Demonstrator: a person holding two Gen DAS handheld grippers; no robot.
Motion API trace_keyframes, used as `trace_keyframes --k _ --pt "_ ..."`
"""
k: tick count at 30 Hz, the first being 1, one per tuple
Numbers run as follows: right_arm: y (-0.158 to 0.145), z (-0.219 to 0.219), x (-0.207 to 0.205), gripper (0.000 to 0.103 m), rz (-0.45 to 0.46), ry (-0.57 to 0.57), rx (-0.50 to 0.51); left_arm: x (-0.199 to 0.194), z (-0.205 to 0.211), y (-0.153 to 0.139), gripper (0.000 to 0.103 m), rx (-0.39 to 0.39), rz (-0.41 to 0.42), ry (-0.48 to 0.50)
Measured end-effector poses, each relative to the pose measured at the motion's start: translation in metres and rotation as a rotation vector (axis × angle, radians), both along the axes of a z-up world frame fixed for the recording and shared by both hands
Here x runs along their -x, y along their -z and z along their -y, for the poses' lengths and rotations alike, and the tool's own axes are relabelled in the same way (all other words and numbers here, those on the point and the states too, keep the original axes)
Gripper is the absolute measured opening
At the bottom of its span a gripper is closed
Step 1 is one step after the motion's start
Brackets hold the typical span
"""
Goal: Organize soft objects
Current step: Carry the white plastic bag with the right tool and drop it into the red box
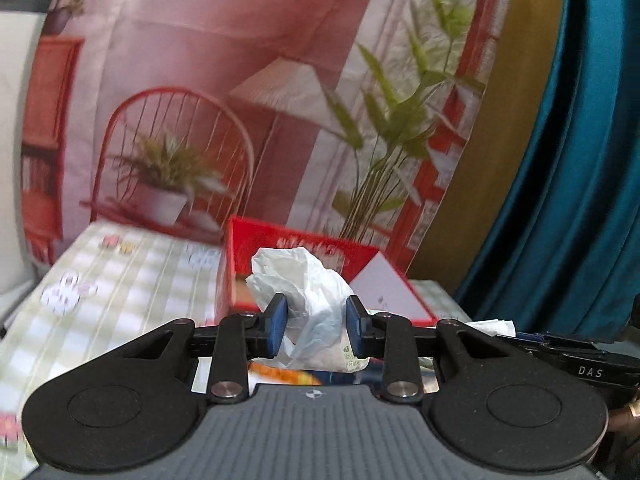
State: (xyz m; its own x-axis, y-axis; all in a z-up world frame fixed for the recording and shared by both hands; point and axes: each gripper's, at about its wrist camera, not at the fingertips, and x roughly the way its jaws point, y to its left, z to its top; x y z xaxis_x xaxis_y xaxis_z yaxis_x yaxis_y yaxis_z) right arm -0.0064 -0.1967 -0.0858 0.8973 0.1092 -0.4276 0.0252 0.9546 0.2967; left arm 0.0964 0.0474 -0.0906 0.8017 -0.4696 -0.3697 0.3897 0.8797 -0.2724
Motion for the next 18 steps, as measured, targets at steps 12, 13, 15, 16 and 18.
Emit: trace_keyframes --k 12,13,15,16,18 --pt "-0.013 0.034 -0.069 0.019 -0.011 0.032 0.147 -0.085 0.048 -0.006 0.033 -0.136 0.039 0.005" --pt "-0.012 0.037 -0.075 0.019 -0.018 0.034 0.158 -0.093 0.053 -0.004 0.033 -0.154 0.036 0.01" --pt "-0.006 0.045 -0.09 0.018 -0.04 0.041 0.175 -0.109 0.059 0.002 0.033 -0.171 0.019 0.013" --pt "-0.003 0.048 -0.097 0.018 -0.049 0.046 0.182 -0.118 0.062 0.005 0.033 -0.177 0.008 0.013" --pt "0.006 0.054 -0.113 0.018 -0.069 0.055 0.196 -0.134 0.068 0.013 0.033 -0.19 -0.026 0.007"
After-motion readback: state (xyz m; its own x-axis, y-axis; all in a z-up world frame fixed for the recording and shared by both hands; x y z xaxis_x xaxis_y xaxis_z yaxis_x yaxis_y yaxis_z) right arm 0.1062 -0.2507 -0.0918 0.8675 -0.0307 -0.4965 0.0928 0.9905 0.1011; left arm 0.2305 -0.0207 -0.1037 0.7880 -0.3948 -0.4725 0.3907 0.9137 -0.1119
